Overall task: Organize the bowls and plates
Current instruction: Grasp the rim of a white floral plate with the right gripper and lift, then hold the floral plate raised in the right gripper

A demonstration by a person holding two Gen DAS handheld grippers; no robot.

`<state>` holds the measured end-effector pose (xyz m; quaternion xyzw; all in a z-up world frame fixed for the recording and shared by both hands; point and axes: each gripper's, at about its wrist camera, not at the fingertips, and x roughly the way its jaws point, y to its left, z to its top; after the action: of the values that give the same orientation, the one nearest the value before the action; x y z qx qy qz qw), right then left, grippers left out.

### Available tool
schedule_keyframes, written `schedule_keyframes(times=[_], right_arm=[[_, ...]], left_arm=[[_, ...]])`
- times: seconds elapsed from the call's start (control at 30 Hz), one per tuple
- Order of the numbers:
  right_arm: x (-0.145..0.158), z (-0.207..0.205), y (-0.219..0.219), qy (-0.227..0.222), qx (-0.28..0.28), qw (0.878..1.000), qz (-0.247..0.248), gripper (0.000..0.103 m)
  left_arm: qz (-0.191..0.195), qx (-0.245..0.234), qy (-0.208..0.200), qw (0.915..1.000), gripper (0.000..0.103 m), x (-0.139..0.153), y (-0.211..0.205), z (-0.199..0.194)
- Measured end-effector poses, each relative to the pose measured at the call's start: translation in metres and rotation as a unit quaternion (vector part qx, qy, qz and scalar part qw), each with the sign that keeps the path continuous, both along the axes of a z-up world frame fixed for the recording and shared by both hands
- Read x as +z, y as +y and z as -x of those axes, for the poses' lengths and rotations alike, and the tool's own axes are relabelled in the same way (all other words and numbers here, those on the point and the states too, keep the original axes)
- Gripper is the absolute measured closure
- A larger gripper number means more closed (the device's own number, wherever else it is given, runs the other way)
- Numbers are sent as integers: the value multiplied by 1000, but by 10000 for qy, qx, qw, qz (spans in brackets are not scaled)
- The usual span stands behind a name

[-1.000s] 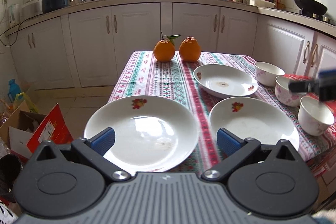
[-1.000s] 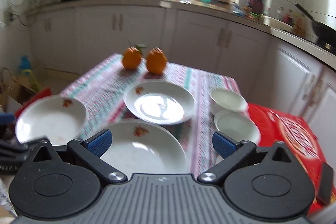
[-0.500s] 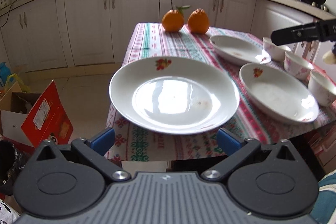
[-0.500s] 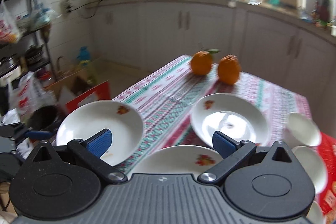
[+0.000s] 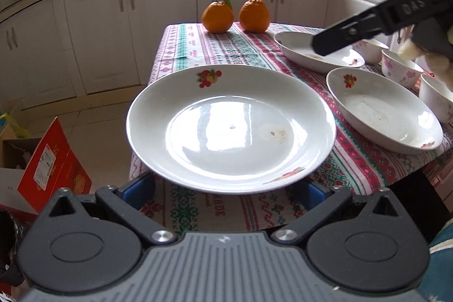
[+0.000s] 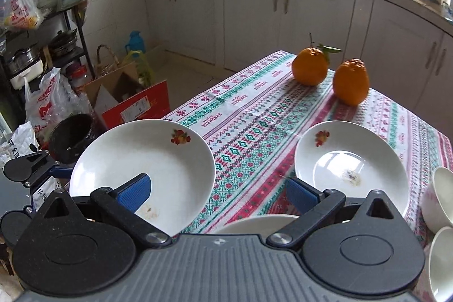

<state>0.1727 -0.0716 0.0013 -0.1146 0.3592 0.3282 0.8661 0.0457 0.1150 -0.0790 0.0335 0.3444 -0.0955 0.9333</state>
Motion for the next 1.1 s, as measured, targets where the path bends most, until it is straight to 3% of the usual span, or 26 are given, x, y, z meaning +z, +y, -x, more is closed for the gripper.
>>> schedule_keyframes(times=[0.33,0.5,0.67,0.87,1.1], right_arm=[[-8,-27,27,252,630,9977,28,0],[-18,-48,49,759,1354,9878,98,0],[-32,-74,65,1238,1550,9800,121,1],[-44,-98,76,1657,1695,9715,24,17],[-52,-104,86,1827,1884,9649,95,32]], left_arm=[[-9,-168,24,9999,0,0,2,-4],[41,-220,-3,9997,1,0,5,-2],[180,-282,2,9994,1,2,9,-1],[289,-346,24,9990,1,3,11,-1],[292,-435,26,9986,2,5,15,-1]])
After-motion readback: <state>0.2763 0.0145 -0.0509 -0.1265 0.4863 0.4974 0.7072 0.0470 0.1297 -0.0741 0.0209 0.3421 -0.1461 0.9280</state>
